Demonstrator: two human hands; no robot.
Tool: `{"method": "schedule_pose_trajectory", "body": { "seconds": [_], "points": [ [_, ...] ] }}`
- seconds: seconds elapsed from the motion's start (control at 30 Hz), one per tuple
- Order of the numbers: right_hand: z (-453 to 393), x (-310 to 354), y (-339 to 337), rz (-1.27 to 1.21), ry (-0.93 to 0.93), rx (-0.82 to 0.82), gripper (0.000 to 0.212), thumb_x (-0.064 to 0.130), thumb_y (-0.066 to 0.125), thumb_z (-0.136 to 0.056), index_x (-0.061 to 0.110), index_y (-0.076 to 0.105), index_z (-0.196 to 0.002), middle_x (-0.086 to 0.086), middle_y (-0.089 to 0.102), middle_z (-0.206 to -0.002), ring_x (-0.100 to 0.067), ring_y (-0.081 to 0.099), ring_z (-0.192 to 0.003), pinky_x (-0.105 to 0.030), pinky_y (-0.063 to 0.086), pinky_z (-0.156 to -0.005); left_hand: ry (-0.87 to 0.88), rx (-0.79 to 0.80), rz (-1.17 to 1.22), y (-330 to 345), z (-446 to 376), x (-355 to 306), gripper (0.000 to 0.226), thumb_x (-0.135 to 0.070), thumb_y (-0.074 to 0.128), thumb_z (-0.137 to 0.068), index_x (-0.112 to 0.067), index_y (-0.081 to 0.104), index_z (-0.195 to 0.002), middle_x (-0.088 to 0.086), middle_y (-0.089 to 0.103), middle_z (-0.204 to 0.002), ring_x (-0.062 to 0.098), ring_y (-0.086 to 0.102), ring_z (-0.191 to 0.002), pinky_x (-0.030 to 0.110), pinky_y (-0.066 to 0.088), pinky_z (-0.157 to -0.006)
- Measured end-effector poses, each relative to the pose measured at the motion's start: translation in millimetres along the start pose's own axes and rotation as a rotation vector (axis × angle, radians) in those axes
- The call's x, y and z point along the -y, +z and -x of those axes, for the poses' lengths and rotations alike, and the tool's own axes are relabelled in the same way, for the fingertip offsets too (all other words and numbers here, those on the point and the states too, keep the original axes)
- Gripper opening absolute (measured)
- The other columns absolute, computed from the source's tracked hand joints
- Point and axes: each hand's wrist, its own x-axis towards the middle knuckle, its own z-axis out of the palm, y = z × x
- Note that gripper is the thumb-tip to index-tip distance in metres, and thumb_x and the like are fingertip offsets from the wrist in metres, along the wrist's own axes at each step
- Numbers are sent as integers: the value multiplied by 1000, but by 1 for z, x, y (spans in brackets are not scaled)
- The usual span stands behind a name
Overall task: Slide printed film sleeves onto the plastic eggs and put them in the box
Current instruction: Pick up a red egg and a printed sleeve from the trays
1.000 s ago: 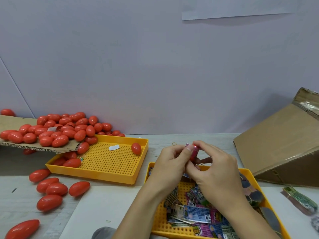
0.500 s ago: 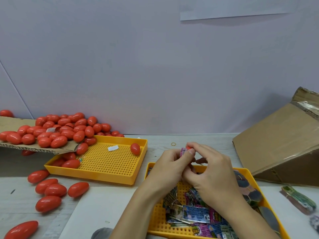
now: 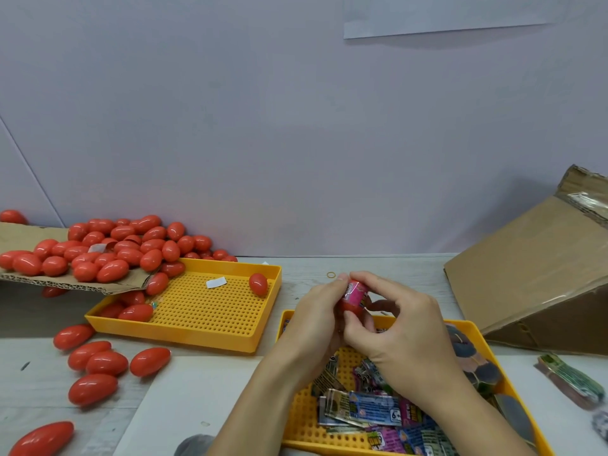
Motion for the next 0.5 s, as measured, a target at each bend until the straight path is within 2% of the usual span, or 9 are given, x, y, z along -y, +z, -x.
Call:
{"method": "schedule_pose_trajectory", "body": {
  "seconds": [0.1,0.17,0.3,0.5],
  "points": [
    [0,1,0,6,-14,38,45,14,76,-77,32,69,-117,24,70,-97,1,65,-92,-15,54,-78,-1,-29,-12,-1,0,1,36,-28,42,-105,-2,67,-109,14,65,-93,19,60,-70,26,54,-61],
    [0,1,0,9,-9,44,45,14,76,-77,31,69,-118,23,69,-97,1,65,-91,-14,53,-77,0,-41,-23,-1,0,1,36,-29,43,-105,-2,67,-110,15,65,-98,18,61,-73,27,54,-63],
    [0,1,0,10,10,15,43,20,75,-79,31,68,-119,22,69,-99,2,64,-93,-18,54,-82,7,-41,-14,1,0,0,36,-31,44,-105,-7,70,-95,5,63,-73,14,58,-60,25,53,-58],
    [0,-3,-1,25,20,-3,42,22,75,-79,32,68,-119,25,68,-98,3,62,-93,-16,53,-78,-9,-15,-35,2,2,-1,35,-31,42,-106,-6,65,-99,1,62,-65,13,59,-59,24,53,-57]
  ]
}}
